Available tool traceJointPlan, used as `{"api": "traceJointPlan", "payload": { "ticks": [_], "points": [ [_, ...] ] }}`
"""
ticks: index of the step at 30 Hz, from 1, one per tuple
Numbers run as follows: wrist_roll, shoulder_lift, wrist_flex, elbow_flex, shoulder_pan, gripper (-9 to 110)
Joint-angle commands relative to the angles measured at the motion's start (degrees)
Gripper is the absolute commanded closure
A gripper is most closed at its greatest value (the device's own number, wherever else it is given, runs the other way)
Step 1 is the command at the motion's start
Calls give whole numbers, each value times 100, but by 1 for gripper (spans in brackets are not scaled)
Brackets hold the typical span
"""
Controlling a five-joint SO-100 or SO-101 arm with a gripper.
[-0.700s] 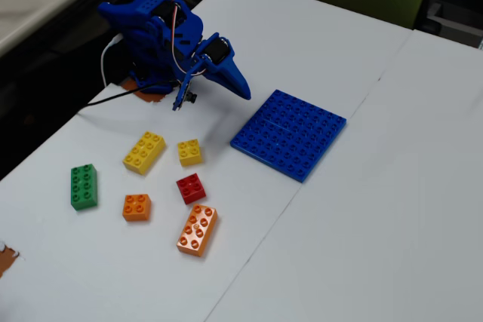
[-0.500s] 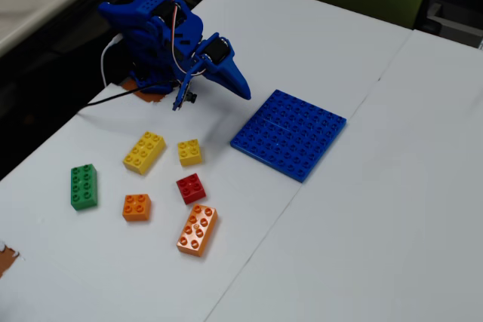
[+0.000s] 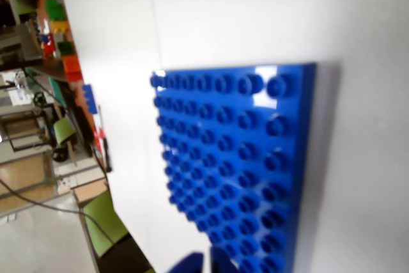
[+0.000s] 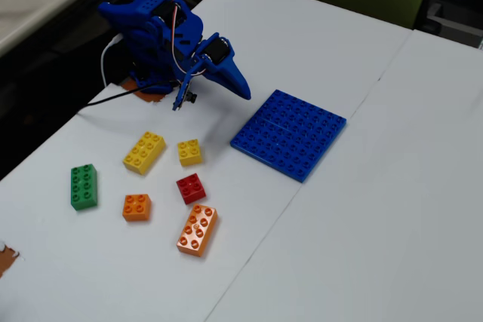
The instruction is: Pick up the 2x2 orange block and go up the 8x8 blue block.
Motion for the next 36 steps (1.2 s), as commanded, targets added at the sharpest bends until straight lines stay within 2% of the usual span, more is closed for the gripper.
{"api": "traceJointPlan", "payload": {
  "ticks": [1,29,36],
  "points": [
    [-18,229,0,246,-26,101],
    [62,229,0,246,-35,101],
    [-1512,-422,-105,-598,-35,101]
  ]
}}
